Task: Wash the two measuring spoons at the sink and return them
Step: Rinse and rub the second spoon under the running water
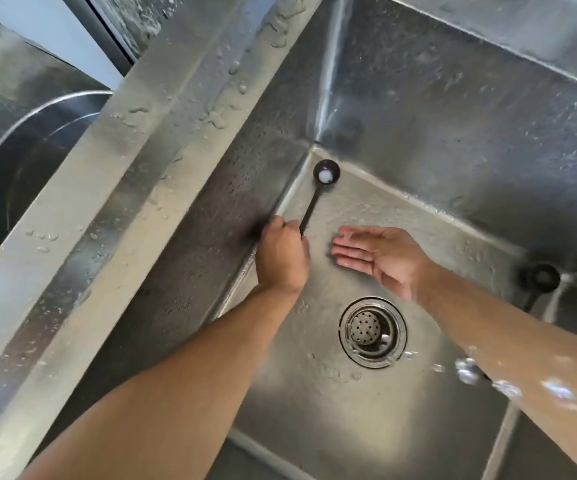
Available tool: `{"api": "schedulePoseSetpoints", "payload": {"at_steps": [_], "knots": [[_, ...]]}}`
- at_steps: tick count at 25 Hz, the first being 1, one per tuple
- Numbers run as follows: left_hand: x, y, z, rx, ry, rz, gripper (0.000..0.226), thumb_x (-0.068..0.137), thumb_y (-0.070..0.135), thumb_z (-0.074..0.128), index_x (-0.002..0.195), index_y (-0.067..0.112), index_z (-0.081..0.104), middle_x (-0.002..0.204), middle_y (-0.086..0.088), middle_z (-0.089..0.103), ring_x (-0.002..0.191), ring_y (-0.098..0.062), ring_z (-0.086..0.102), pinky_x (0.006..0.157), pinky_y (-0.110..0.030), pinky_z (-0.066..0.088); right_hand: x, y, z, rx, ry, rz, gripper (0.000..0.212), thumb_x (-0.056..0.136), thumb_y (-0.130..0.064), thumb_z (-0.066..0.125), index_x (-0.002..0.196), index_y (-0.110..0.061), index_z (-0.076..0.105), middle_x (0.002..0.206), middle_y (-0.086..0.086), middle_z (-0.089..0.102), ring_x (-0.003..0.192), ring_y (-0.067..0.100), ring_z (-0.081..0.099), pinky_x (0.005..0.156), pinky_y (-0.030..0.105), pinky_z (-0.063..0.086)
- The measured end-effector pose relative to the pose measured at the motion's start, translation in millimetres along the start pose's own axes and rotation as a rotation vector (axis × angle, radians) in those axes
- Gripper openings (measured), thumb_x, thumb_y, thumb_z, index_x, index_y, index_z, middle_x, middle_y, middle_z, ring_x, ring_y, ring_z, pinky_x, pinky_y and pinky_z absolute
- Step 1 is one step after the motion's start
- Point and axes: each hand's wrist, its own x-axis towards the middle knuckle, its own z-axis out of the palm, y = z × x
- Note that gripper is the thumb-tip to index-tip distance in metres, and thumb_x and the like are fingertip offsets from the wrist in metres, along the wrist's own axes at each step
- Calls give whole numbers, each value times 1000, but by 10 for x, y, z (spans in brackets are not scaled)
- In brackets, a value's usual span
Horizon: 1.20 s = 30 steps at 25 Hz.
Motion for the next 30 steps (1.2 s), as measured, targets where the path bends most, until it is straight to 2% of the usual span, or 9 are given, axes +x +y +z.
{"api": "schedulePoseSetpoints", "payload": {"at_steps": [4,7,9,12,15,17,22,26,30], "knots": [[61,-3,65,-101,34,-73,17,93,11,65,107,6,73,105,-13,68,99,-30,64,87,-36,48,160,-63,70,-51,-21,17,26,94,-2,65,119,5,66,111,22,74,103,32,73,89,42,60],[57,57,52,-298,0,-261,17,86,13,74,102,9,77,102,-8,77,96,-25,70,82,-27,49,167,-50,80,-49,-15,27,26,95,-2,64,120,5,66,112,22,74,104,32,72,94,44,57],[40,97,76,-443,-52,-384,18,83,15,78,101,10,79,100,-6,78,95,-22,72,85,-24,51,146,-18,90,-40,-4,20,25,95,-1,64,119,5,67,111,22,74,104,32,73,93,43,58],[-5,176,81,-672,-160,-453,21,79,15,84,98,9,79,94,-7,78,88,-21,74,86,-31,58,106,3,102,-22,11,9,23,92,-4,68,114,4,69,107,21,75,99,29,75,84,37,62],[-86,219,58,-823,-228,-455,10,78,14,85,85,17,78,82,-4,77,78,-22,75,80,-42,62,60,-19,86,-26,26,2,19,90,-8,71,107,-1,73,101,17,77,90,25,77,70,28,62],[-190,244,36,-855,-247,-440,11,79,15,85,82,21,76,82,-5,77,76,-23,75,77,-42,63,-5,-29,50,-42,40,4,17,88,-10,73,104,-4,74,97,16,78,86,23,77,68,28,61],[-476,337,-102,-921,-322,-439,10,83,14,82,78,20,76,60,3,73,52,-11,69,52,-30,60,-317,42,-42,-69,52,30,32,71,-19,80,100,-5,76,97,16,78,87,25,77,68,28,61],[-721,394,-252,-887,-370,-362,13,87,17,79,75,22,76,68,-8,75,52,-20,67,53,-36,61,-653,145,-94,-62,64,34,37,70,-20,79,103,-3,75,100,18,78,92,28,76,76,32,62],[-1018,451,-478,-858,-432,-316,18,87,18,79,70,20,75,59,-8,71,48,-20,65,46,-35,59,-1066,276,-109,-51,79,10,34,78,-18,80,106,0,74,101,18,77,91,29,75,81,35,59]]}}
